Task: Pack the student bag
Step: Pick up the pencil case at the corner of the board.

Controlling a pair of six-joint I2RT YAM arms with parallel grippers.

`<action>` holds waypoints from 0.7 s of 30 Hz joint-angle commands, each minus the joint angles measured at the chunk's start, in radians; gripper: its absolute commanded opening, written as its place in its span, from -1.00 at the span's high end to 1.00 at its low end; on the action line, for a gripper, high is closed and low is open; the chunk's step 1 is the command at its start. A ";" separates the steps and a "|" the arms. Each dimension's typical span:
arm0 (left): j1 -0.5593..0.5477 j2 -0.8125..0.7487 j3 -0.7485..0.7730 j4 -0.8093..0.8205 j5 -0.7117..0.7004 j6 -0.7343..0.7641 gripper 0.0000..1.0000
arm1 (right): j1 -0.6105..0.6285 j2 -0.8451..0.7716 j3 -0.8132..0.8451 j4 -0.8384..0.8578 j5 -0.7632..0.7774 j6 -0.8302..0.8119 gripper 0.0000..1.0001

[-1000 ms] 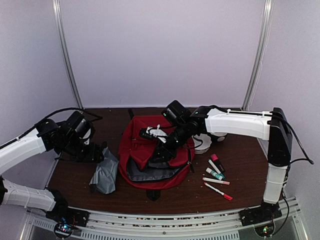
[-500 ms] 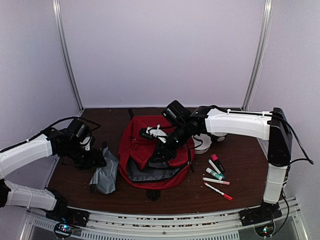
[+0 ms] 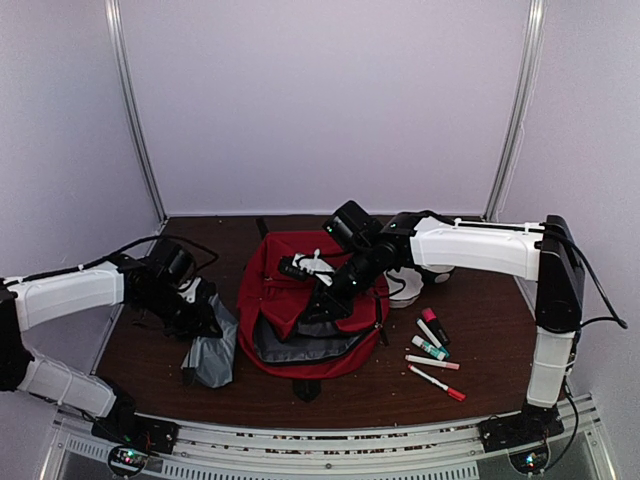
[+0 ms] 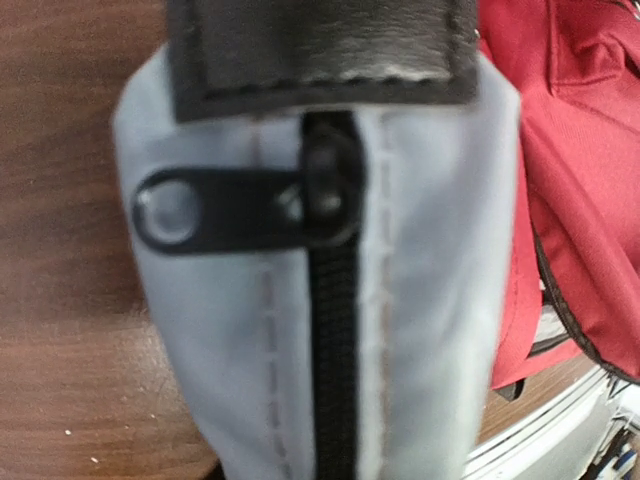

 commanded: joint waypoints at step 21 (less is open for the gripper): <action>-0.229 -0.315 0.211 0.111 -0.014 -0.166 1.00 | -0.004 -0.010 0.291 -0.034 0.163 0.148 1.00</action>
